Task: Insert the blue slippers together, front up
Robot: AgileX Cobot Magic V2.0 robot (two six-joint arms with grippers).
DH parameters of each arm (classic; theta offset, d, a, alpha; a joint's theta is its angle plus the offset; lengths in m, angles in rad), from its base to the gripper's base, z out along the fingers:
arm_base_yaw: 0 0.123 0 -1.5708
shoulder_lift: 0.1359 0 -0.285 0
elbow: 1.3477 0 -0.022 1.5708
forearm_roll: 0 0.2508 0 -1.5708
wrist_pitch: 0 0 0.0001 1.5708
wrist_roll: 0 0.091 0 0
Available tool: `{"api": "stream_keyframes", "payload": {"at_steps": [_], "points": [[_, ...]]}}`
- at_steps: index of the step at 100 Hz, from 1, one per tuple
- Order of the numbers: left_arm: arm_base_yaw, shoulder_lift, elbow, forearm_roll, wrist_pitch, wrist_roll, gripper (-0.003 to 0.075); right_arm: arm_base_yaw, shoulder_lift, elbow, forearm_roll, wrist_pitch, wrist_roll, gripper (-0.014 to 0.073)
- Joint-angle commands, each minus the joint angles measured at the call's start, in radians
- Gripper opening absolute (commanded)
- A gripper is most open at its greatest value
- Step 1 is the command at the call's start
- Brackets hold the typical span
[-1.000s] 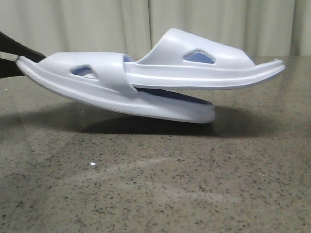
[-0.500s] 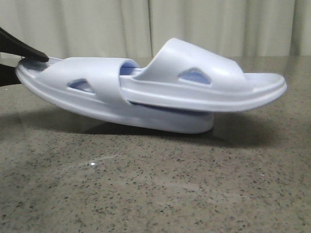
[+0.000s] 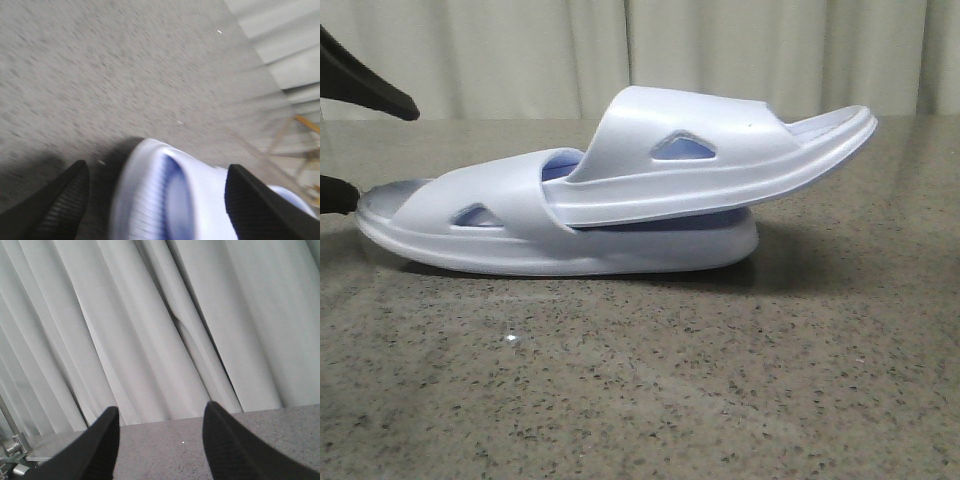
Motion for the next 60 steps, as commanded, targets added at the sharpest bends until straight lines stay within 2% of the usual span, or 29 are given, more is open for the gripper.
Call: {"api": "stream_keyframes", "payload": {"at_steps": [1, 12, 19, 39, 60], "points": [[-0.007, -0.025, -0.031, -0.074, -0.053, 0.091, 0.0501, -0.008, -0.002, -0.035, -0.014, -0.066, -0.017, 0.0320], [-0.007, -0.057, -0.031, -0.074, -0.156, 0.209, 0.0501, -0.008, -0.002, -0.035, -0.014, -0.058, -0.020, 0.0320], [-0.007, -0.096, -0.031, -0.074, -0.188, 0.269, 0.0501, -0.008, -0.002, -0.035, -0.014, -0.050, -0.065, 0.0320], [-0.007, -0.267, -0.031, -0.066, -0.191, 0.366, 0.0499, -0.008, -0.002, -0.035, 0.016, -0.040, -0.269, 0.0320], [-0.007, -0.483, -0.018, 0.015, -0.231, 0.390, 0.0499, -0.008, -0.002, -0.035, 0.168, 0.007, -0.531, 0.0320]]}}
